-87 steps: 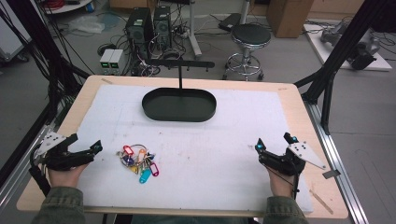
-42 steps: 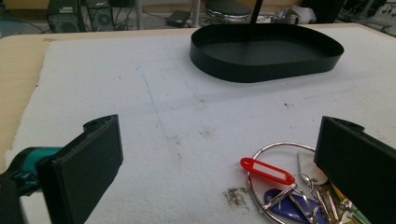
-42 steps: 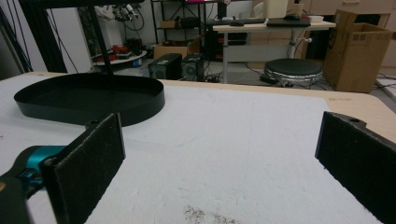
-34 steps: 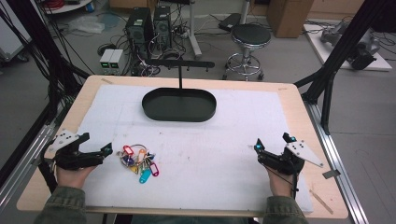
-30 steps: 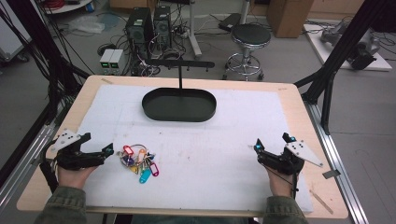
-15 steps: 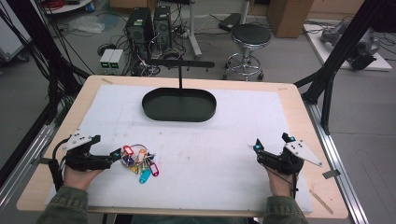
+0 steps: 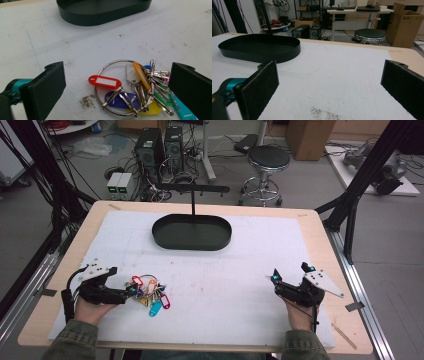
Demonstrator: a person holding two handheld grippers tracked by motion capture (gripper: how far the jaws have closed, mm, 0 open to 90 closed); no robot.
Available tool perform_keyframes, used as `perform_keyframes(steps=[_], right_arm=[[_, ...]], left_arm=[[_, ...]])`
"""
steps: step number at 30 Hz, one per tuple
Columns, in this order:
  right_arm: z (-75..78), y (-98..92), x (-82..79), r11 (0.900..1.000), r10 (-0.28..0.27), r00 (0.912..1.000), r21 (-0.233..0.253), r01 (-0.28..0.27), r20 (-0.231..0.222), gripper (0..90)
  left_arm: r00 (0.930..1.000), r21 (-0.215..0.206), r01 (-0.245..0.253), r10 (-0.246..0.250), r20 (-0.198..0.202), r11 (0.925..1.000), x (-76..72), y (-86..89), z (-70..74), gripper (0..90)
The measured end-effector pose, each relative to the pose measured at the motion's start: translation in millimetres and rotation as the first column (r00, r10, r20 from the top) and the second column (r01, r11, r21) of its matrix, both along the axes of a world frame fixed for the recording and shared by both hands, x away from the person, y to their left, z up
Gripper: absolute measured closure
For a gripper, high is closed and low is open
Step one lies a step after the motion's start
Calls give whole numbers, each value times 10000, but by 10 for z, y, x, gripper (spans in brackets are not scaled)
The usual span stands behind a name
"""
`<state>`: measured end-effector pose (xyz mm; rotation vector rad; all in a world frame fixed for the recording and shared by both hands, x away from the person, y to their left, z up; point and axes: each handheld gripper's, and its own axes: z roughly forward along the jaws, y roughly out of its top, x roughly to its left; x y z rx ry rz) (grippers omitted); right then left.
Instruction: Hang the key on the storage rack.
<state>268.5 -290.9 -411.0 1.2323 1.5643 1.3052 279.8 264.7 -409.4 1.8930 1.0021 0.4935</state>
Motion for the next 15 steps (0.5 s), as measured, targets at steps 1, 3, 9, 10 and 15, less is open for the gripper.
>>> perform_keyframes(steps=[1, 3, 9, 10, 15], right_arm=[[-1, -1, 1, 10000, 12, 10000, -40, -12, 14, 4], [-1, 0, 1, 10000, 25, 10000, -29, -25, 1, 4], [-3, 0, 2, 10000, 19, 10000, -54, -20, -29, 4], [-3, 1, 3, 10000, 27, 10000, -60, -27, -24, 4], [-3, 0, 2, 10000, 3, 10000, -55, -4, -54, 4]], left_arm=[[10000, 0, 0, 0, 0, 10000, 0, 0, 0, 17], [9997, 148, 191, -189, -127, 9997, 12, -44, -16, 17], [9986, 301, 418, -408, -348, 9987, 39, -133, -40, 17], [9986, 301, 418, -408, -348, 9987, 39, -133, -40, 17], [9970, 431, 600, -578, -509, 9973, 62, -184, -51, 17]])
